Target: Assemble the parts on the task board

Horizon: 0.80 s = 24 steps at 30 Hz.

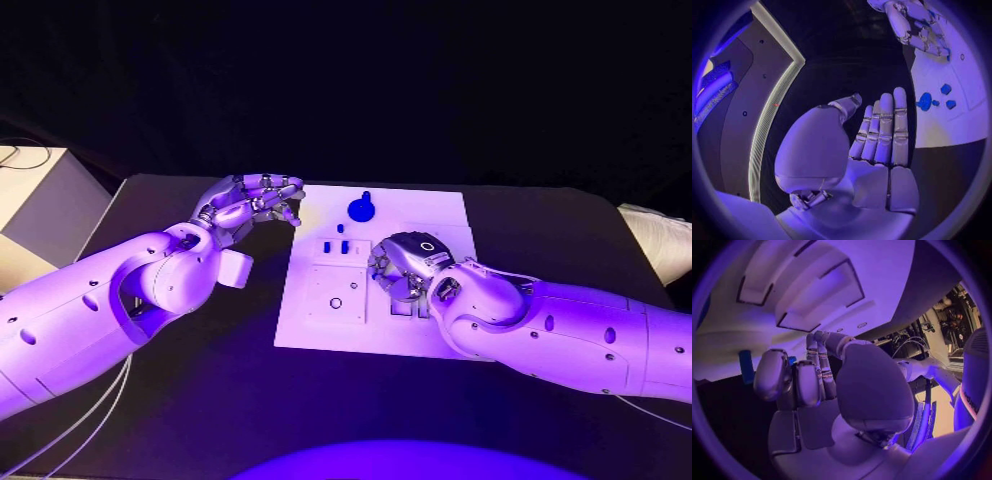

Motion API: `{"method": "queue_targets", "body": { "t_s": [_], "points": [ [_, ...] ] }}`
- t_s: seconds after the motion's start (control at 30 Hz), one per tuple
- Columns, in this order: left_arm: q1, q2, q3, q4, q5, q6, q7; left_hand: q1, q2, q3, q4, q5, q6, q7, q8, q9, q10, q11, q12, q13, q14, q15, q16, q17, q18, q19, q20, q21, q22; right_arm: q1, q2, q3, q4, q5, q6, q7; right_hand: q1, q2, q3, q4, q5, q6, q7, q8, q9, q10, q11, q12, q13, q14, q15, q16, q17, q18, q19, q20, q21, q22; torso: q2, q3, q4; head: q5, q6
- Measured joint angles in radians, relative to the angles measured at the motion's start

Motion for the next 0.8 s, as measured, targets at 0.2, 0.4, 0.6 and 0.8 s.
{"method": "queue_targets", "body": {
  "t_s": [0.2, 0.4, 0.6, 0.8],
  "points": [
    [0.0, 0.0, 0.0, 0.001, 0.0, 0.0, 0.0, 0.0, 0.0, -0.003, 0.003, 0.0, 0.0, 0.0, 0.002, 0.0, 0.0, 0.0, 0.0, 0.0, 0.0, 0.0, 0.0, 0.0, 0.0, 0.0, 0.0, 0.0, -0.001, 0.014, -0.037, 0.011, 0.047, 0.062, -0.026, 0.02, 0.0, 0.0, 0.0, 0.0, 0.0, 0.003, 0.003, 0.005, 0.001, 0.0, 0.0, -0.001, 0.0, 0.0, 0.0, 0.0, 0.0, 0.0, 0.0, 0.0, 0.0, 0.0, -0.001, -0.0002, -0.0005, 0.002, -0.001],
    [0.0, -0.001, 0.0, 0.001, 0.0, 0.0, -0.001, 0.0, 0.0, -0.003, 0.003, 0.0, 0.0, 0.0, 0.002, 0.0, 0.0, 0.0, 0.0, 0.0, 0.0, 0.0, 0.0, 0.0, 0.0, 0.0, 0.0, 0.0, -0.001, 0.034, -0.056, 0.019, 0.066, 0.199, -0.031, 0.044, 0.0, 0.0, 0.0, 0.0, -0.002, 0.004, 0.004, 0.005, 0.001, 0.0, 0.0, 0.003, 0.0, 0.0, 0.0, 0.0, -0.003, 0.0, 0.0, 0.0, 0.0, 0.0, -0.001, -0.0002, -0.0004, 0.006, -0.002],
    [0.0, -0.001, 0.0, 0.001, 0.0, 0.0, -0.002, 0.0, 0.0, -0.003, 0.003, 0.0, 0.0, 0.0, 0.001, 0.0, 0.0, 0.0, 0.0, 0.0, 0.0, 0.0, 0.0, 0.0, 0.0, 0.0, 0.0, 0.0, -0.001, 0.058, -0.051, 0.022, 0.055, 0.426, -0.007, 0.063, -0.005, 0.004, 0.004, -0.004, -0.003, 0.004, 0.004, 0.005, 0.004, 0.0, 0.0, 0.003, 0.0, 0.0, 0.0, 0.0, -0.013, 0.0, 0.0, 0.0, -0.013, 0.0, -0.001, -0.0002, 0.0, 0.012, -0.004],
    [0.0, 0.0, 0.0, 0.001, 0.0, 0.0, -0.004, 0.0, 0.0, -0.003, 0.003, 0.0, -0.004, -0.004, 0.001, 0.0, 0.0, 0.0, 0.0, 0.0, 0.0, 0.0, 0.0, 0.0, 0.0, 0.0, 0.0, 0.0, -0.002, 0.086, -0.019, 0.022, 0.011, 0.689, 0.064, 0.059, -0.006, 0.005, 0.004, -0.004, 0.003, 0.004, 0.004, 0.005, 0.004, 0.0, 0.0, 0.003, 0.0, 0.0, 0.0, -0.005, -0.021, 0.0, 0.0, 0.0, -0.021, 0.0, 0.0, -0.0006, 0.0007, 0.021, -0.009]
  ]
}}
